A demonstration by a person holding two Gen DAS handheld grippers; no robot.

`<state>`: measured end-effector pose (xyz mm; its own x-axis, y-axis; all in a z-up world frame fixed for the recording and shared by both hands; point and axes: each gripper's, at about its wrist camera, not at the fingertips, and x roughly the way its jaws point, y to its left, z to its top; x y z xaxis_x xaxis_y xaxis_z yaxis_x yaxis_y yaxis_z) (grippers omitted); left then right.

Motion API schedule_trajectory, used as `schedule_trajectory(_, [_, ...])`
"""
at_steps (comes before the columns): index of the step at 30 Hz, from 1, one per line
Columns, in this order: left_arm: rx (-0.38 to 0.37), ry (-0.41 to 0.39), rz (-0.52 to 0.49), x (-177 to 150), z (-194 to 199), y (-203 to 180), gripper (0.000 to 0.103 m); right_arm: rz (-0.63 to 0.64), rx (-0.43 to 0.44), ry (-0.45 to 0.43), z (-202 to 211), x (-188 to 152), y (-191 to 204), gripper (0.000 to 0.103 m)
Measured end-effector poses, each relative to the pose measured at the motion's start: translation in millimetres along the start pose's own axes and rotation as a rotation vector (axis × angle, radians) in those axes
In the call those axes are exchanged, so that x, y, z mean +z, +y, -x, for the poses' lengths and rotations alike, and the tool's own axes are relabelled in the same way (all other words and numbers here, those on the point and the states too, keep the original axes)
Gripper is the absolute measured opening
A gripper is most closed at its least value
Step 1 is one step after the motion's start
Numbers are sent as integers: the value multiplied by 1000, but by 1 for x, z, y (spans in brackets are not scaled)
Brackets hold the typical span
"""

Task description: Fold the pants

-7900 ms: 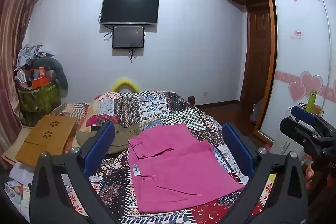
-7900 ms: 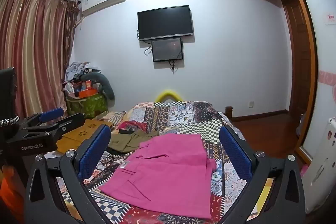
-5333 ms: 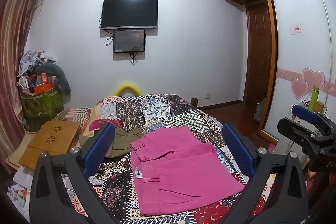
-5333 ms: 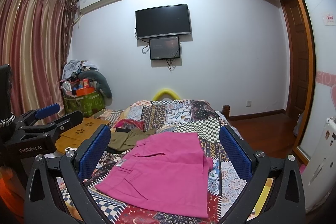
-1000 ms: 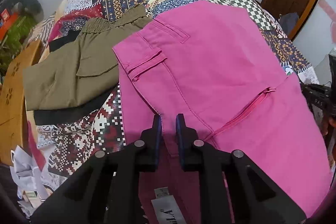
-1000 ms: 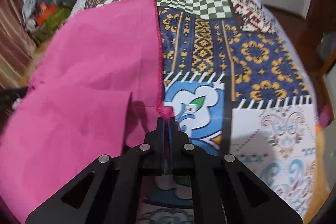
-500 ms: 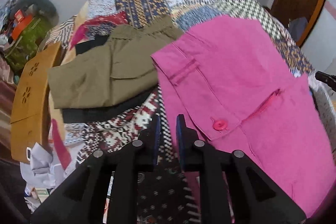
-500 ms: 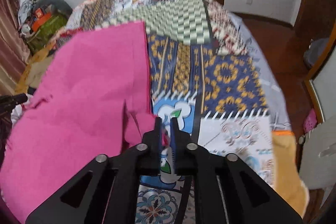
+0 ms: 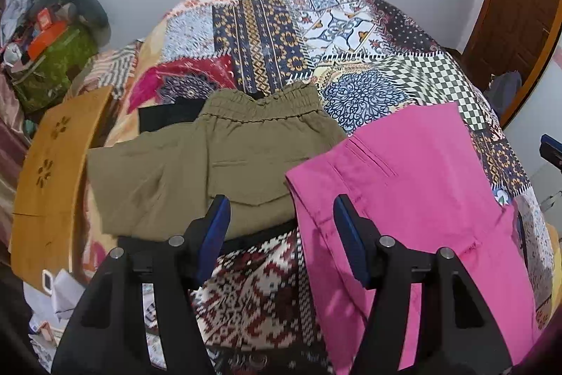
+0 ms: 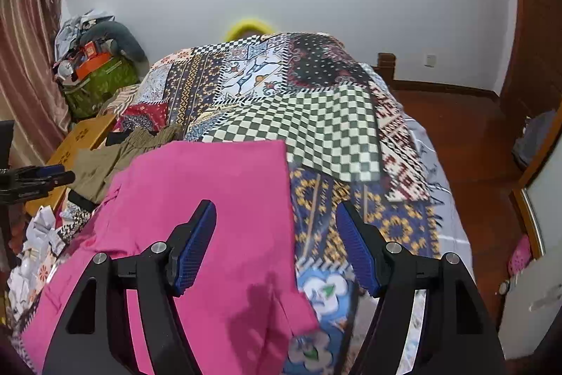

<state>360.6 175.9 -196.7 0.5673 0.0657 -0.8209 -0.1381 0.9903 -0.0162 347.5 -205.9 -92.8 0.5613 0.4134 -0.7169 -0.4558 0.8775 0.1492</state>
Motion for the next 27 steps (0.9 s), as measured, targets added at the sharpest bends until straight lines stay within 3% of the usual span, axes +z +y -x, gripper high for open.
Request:
schedule_trajectory(12, [-78, 141, 24, 9, -85, 3, 61, 14, 28, 105, -87, 23, -1, 67])
schedule_trajectory(15, [-97, 141, 16, 9, -95, 0, 61, -5, 29, 127, -110, 28, -7, 67])
schedule_trajectory(20, [-176, 163, 36, 10, -106, 0, 43, -49, 74, 156, -142, 35, -12, 66])
schedule_trajectory(22, [-196, 163, 32, 11, -109, -3, 34, -59, 90, 171, -151, 34, -12, 61])
schedule_trajectory(25, [-179, 158, 12, 13, -110, -11, 26, -63, 108, 148, -156, 32, -9, 57])
schedule_trajectory(27, [-161, 151, 1, 13, -109, -14, 18, -50, 117, 137, -154, 31, -6, 45])
